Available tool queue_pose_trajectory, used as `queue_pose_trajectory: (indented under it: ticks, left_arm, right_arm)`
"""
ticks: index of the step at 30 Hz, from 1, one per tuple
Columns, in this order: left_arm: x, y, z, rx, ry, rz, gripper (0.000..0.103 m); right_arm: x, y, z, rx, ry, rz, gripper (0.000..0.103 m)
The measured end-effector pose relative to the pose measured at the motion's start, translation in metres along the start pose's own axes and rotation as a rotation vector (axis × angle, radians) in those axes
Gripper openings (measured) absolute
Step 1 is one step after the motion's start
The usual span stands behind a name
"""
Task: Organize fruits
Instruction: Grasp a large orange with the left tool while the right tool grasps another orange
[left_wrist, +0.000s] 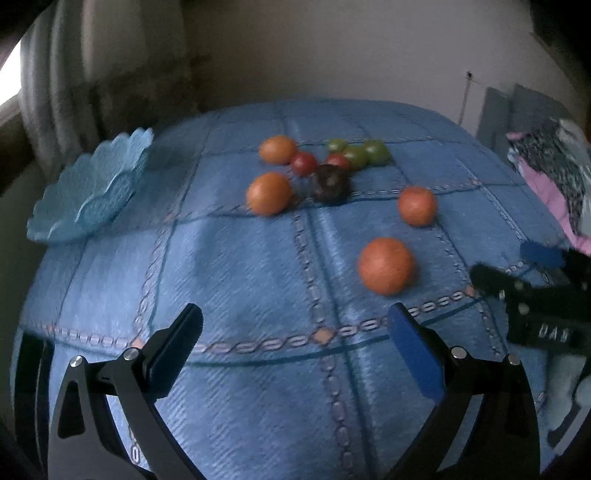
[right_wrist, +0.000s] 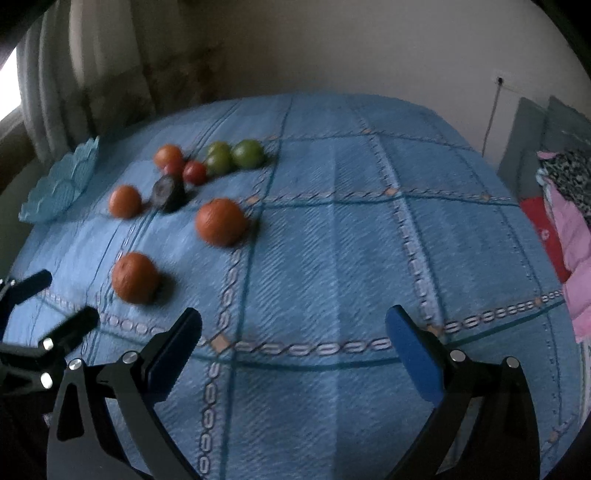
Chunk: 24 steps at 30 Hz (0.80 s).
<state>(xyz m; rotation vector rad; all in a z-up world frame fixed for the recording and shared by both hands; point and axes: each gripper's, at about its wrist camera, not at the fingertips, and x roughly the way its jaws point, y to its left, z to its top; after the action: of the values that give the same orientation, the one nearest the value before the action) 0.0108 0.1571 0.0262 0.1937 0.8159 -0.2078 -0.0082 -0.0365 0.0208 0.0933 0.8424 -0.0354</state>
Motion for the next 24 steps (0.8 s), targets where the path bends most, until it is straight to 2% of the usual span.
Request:
queue_pose_trajectory:
  ticks: [6,10,15,16,18,20,24]
  left_arm:
    - [0.013,-0.026,0.01,0.038,0.048,-0.075,0.084]
    - [0.02,-0.039,0.011,0.049,0.057,-0.091,0.077]
    - [0.03,-0.042,0.015,0.041,0.07,-0.113,0.053]
    - [0.031,-0.042,0.015,0.035,0.067,-0.112,0.051]
    - [0.031,-0.04,0.016,0.028,0.061,-0.129,0.04]
    - [0.029,-0.038,0.016,0.018,0.054,-0.145,0.039]
    - [0.025,-0.034,0.015,0.003,0.042,-0.137,0.039]
  right_arm:
    - [-0.007,-0.014,0.009,0.051,-0.038,-0.001,0.098]
    - [-0.005,-0.013,0.009,0.056,-0.037,0.009,0.096]
    - [-0.003,-0.009,0.009,0.041,-0.038,0.018,0.092]
    - [-0.003,-0.008,0.009,0.038,-0.037,0.019,0.091]
    - [-0.002,-0.007,0.009,0.034,-0.037,0.025,0.086]
    - [0.0,-0.006,0.008,0.031,-0.029,0.034,0.077]
    - [0.003,-0.002,0.009,0.02,-0.019,0.053,0.07]
